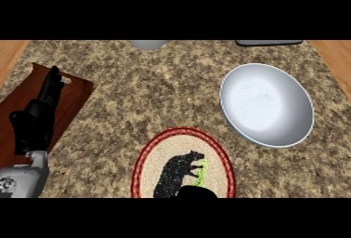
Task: Pick the sweet potato from the placemat and place it in the bowl
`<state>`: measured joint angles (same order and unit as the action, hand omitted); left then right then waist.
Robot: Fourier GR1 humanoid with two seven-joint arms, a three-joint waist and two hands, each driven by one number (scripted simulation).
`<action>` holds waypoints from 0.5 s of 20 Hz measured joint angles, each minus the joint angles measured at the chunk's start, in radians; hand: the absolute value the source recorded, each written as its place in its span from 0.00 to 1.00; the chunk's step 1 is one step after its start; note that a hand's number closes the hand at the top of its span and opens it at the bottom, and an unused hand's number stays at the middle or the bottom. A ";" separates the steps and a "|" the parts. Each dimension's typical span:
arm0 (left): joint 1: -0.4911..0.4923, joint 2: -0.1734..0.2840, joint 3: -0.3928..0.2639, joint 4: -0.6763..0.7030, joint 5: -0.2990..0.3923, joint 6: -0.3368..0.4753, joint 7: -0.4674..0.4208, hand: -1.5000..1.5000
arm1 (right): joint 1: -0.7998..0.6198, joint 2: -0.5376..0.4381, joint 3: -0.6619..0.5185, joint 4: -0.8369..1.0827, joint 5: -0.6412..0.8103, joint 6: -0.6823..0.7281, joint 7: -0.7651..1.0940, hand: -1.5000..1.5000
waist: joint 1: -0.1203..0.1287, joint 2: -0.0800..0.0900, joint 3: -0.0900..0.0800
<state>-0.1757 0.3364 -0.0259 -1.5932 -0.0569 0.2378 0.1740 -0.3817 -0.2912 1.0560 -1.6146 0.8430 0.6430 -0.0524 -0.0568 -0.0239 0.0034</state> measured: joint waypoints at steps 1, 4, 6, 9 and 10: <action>0.006 -0.001 0.002 0.002 -0.004 0.007 -0.001 0.50 | 0.056 -0.021 0.020 -0.049 0.002 -0.035 -0.001 1.00 | -0.013 -0.001 0.000; 0.009 0.009 0.019 -0.001 0.003 0.004 0.000 0.50 | 0.206 -0.118 0.083 -0.207 0.029 -0.138 0.000 1.00 | -0.030 -0.002 0.000; 0.017 0.009 0.022 -0.007 0.004 0.006 0.002 0.50 | 0.294 -0.200 0.104 -0.312 0.058 -0.210 0.012 1.00 | -0.030 -0.001 -0.001; 0.020 0.010 0.022 -0.013 0.002 0.005 0.006 0.50 | 0.417 -0.312 0.100 -0.437 0.052 -0.305 0.013 1.00 | -0.031 0.003 -0.002; 0.020 0.010 0.022 -0.013 -0.002 0.007 0.007 0.50 | 0.456 -0.326 0.096 -0.451 0.039 -0.337 0.016 1.00 | -0.034 0.004 -0.002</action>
<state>-0.1558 0.3468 -0.0043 -1.6059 -0.0587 0.2446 0.1809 0.0748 -0.6167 1.1522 -2.0653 0.8817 0.3065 -0.0366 -0.0908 -0.0198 0.0016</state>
